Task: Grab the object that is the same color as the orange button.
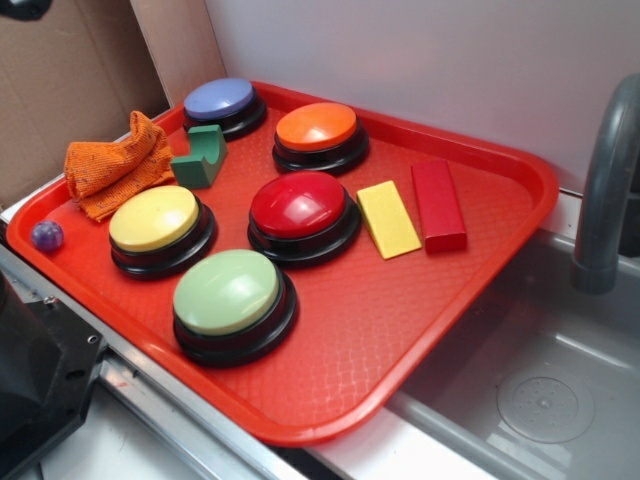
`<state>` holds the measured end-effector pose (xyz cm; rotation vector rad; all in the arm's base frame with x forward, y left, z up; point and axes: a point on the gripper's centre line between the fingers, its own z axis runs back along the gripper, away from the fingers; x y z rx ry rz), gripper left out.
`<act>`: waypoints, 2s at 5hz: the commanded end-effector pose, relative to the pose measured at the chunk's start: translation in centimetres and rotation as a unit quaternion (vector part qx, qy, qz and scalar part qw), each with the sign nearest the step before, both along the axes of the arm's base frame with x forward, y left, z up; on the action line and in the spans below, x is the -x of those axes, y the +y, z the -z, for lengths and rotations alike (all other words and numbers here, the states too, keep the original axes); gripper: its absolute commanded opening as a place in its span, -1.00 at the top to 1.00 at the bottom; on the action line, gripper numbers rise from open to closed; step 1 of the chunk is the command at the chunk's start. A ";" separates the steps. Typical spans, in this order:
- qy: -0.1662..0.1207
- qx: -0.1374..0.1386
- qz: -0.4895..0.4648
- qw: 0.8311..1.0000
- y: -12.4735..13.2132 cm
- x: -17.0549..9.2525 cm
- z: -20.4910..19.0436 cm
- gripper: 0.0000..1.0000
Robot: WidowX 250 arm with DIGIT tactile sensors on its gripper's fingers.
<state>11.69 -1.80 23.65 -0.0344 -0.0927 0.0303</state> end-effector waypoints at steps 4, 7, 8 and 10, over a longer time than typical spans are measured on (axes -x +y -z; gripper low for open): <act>-0.010 0.014 0.003 1.000 5.4 -2.3 2.1 -1.00; -0.040 0.005 0.040 0.998 10.8 -3.9 6.7 -1.00; -0.051 -0.011 0.050 0.997 11.8 -4.4 8.2 -1.00; -0.062 -0.066 0.077 0.993 14.7 -5.2 12.2 -1.00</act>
